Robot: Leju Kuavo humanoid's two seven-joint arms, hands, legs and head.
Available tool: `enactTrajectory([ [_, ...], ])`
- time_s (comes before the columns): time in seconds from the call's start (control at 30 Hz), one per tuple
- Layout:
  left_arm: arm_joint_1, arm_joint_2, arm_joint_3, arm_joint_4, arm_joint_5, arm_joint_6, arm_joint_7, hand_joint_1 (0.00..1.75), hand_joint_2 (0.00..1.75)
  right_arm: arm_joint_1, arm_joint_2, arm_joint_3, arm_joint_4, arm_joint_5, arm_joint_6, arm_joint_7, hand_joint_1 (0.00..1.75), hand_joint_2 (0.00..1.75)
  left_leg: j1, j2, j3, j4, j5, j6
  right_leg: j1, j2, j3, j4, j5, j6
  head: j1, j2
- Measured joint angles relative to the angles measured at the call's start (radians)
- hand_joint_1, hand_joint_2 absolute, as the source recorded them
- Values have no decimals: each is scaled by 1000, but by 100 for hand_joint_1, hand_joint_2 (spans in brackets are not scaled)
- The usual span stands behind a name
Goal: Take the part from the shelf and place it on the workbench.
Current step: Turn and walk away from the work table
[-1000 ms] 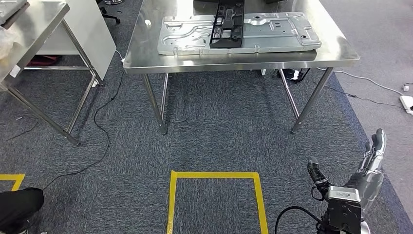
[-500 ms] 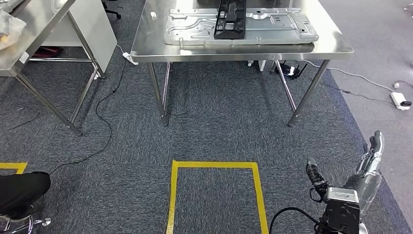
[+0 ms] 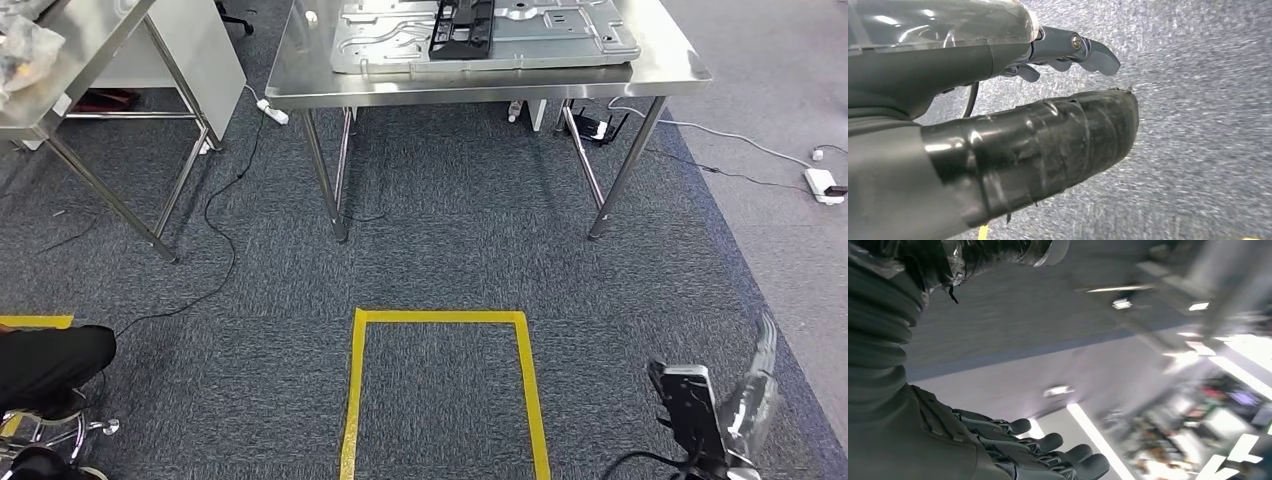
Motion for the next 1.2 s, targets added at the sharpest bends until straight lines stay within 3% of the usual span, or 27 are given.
enactTrajectory([
  [0.07,-2,1,0,0,-1,1,1,0,0,-24,4,-100,114,19,21,-13,0,175,-7,-3,75,-119,-11,13,0,-3,-9,-2,18,9,0,0],
  [0.17,-3,0,0,0,-3,1,3,0,0,-68,2,-250,314,39,31,-29,0,175,-6,-1,79,-168,-2,21,0,-4,-17,-11,39,28,1,0],
  [0.2,-4,0,0,0,-4,1,5,0,0,-81,-2,-303,393,49,24,-37,0,175,-3,1,72,-176,9,26,0,-1,-22,-1,19,33,2,0],
  [0.23,-4,-1,0,0,-4,0,6,0,0,-93,-10,-354,472,63,13,-41,0,175,0,3,64,-182,21,32,0,2,-31,26,-19,38,2,0],
  [0.3,-3,-2,0,0,-6,-1,8,0,0,-110,-33,-449,627,101,-20,-17,0,175,-2,5,37,-174,41,41,-4,7,-54,134,-121,44,3,0],
  [0.33,-3,-2,1,0,-9,-1,9,0,0,-116,-43,-488,699,123,-36,13,0,175,-3,5,20,-165,48,43,-6,7,-63,194,-151,47,2,0],
  [0.37,-2,-2,0,0,-11,-1,9,0,0,-121,-52,-523,767,146,-50,52,0,175,-3,6,1,-154,54,43,-7,7,-64,239,-157,50,2,0],
  [0.4,-3,-3,0,0,-14,-1,9,0,0,-125,-57,-550,829,167,-60,90,0,175,-2,6,-19,-142,59,41,-10,7,-53,255,-141,52,2,0],
  [0.47,-4,-4,0,0,-17,-2,9,0,0,-129,-64,-589,925,194,-71,141,0,175,-1,7,-57,-113,66,34,-17,7,18,188,-93,58,2,0],
  [0.53,-5,-5,0,0,-18,-2,9,0,0,-138,-67,-608,992,205,-76,158,0,175,-3,11,-85,-86,71,25,-18,9,103,68,-100,57,1,0],
  [0.57,-7,-5,0,0,-18,-2,9,0,0,-143,-68,-615,1018,208,-79,161,0,175,-5,12,-92,-78,74,19,-17,10,124,31,-114,52,1,0],
  [0.6,-8,-5,0,0,-18,-2,9,0,0,-148,-70,-621,1039,209,-82,164,0,175,-6,13,-95,-75,78,14,-13,12,130,15,-124,45,0,0],
  [0.67,-9,-4,0,0,-18,-2,9,0,0,-155,-72,-636,1076,215,-82,180,0,175,-3,12,-98,-71,85,1,-13,10,117,11,-111,24,0,0],
  [0.7,-8,-4,0,0,-19,-2,9,0,0,-160,-72,-642,1091,222,-76,205,0,175,-2,10,-104,-61,69,-5,-14,8,108,9,-101,14,0,0],
  [0.77,-5,-4,0,0,-19,-2,9,0,0,-167,-69,-655,1121,242,-55,274,0,175,3,5,-126,6,-20,-16,-15,4,81,6,-75,-3,-1,0],
  [0.83,-5,-4,0,0,-20,-2,9,0,0,-168,-58,-663,1147,265,-22,351,0,175,6,5,-146,120,-116,-23,-12,3,50,7,-49,-8,-2,0],
  [0.87,-5,-4,0,0,-22,-2,9,0,0,-167,-50,-667,1160,276,-1,392,0,175,7,5,-145,165,-129,-24,-11,2,34,8,-37,-8,-2,0],
  [0.9,-6,-4,0,0,-24,-2,9,0,0,-167,-40,-672,1173,286,22,432,0,175,7,5,-131,185,-116,-24,-10,1,17,9,-24,-8,-2,0],
  [0.93,-6,-4,0,0,-25,-2,9,0,0,-167,-30,-676,1184,293,45,467,0,131,7,5,-102,173,-85,-21,-8,1,0,11,-11,-7,-2,0],
  [0.97,-7,-4,-1,0,-27,-2,9,0,0,-168,-19,-680,1194,299,67,493,0,87,5,4,-56,126,-54,-16,-7,1,-15,12,2,-6,-2,0],
  [1.03,-9,-1,-1,-1,-29,-2,8,0,0,-169,5,-684,1211,304,101,522,0,0,-1,3,68,-35,-37,2,-4,3,-34,14,24,-1,-2,0],
  [1.07,-10,0,-2,-1,-31,-2,7,0,0,-170,17,-686,1217,306,115,527,0,0,-4,3,118,-110,-49,9,-4,3,-39,14,34,4,-2,0],
  [1.1,-12,2,-2,-1,-31,-1,3,0,0,-171,26,-688,1222,306,127,527,0,0,-8,2,148,-161,-61,15,-4,2,-42,12,45,10,-2,0],
  [1.17,-13,1,-2,-1,-31,-1,-7,0,0,-174,39,-696,1229,302,148,517,0,0,-7,4,153,-192,-56,22,-7,1,-46,6,66,23,-2,0],
  [1.2,-12,-1,-2,-1,-30,-1,-12,0,0,-175,43,-701,1232,300,155,510,0,0,-6,5,144,-194,-44,28,-7,2,-51,11,61,28,-2,0],
])
